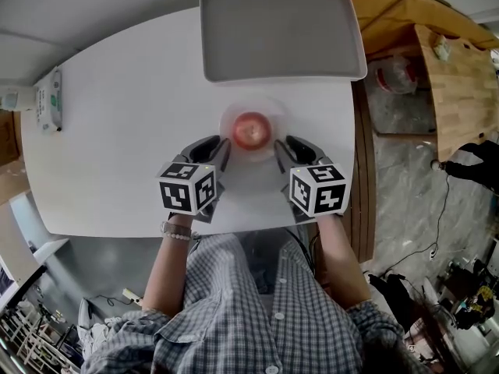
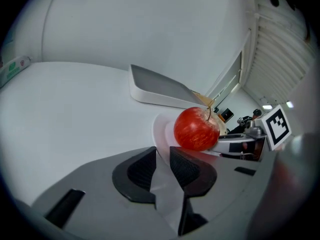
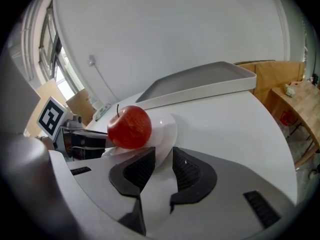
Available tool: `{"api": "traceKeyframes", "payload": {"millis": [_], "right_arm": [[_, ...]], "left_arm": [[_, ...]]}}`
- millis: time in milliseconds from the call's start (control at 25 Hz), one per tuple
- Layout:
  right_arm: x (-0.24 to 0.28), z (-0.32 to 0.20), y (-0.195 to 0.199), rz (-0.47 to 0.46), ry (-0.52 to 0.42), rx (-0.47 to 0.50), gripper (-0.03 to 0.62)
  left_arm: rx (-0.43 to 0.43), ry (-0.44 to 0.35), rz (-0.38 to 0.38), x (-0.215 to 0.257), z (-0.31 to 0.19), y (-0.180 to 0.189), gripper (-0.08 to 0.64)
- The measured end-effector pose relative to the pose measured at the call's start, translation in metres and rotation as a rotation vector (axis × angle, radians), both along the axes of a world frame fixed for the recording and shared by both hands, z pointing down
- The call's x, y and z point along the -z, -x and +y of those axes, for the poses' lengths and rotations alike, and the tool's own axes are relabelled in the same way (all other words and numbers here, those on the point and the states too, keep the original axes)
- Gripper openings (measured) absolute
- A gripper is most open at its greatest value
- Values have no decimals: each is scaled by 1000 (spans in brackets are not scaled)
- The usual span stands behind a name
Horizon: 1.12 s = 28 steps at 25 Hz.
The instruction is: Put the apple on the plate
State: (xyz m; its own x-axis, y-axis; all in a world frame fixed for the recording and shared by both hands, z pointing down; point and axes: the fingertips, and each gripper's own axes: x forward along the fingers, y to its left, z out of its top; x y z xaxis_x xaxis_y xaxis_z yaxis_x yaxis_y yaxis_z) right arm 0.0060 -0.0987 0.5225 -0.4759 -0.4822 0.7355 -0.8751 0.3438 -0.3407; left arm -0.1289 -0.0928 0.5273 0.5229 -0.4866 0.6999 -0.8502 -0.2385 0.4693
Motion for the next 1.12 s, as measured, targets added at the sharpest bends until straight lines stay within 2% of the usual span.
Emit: {"api": "traceKeyframes", "payload": {"millis": [160,440,640,840,1120], "right_arm": [[0,0,-1,-13,-4,1,110],[-2,-1,-3,-83,65,-59,91],[-1,-1,-7,-122,106,-123,71],[-1,0,-12,-149,138,-196,60],[2,-1,-18,-166,165,-241,51]], "left_arm": [[26,5,10,0,0,-2,86],[47,29,38,-1,-1,-2,78],[106,97,113,-2,0,0,55],[140,148,113,-3,0,-3,48],[201,206,183,0,0,-6,37]]}}
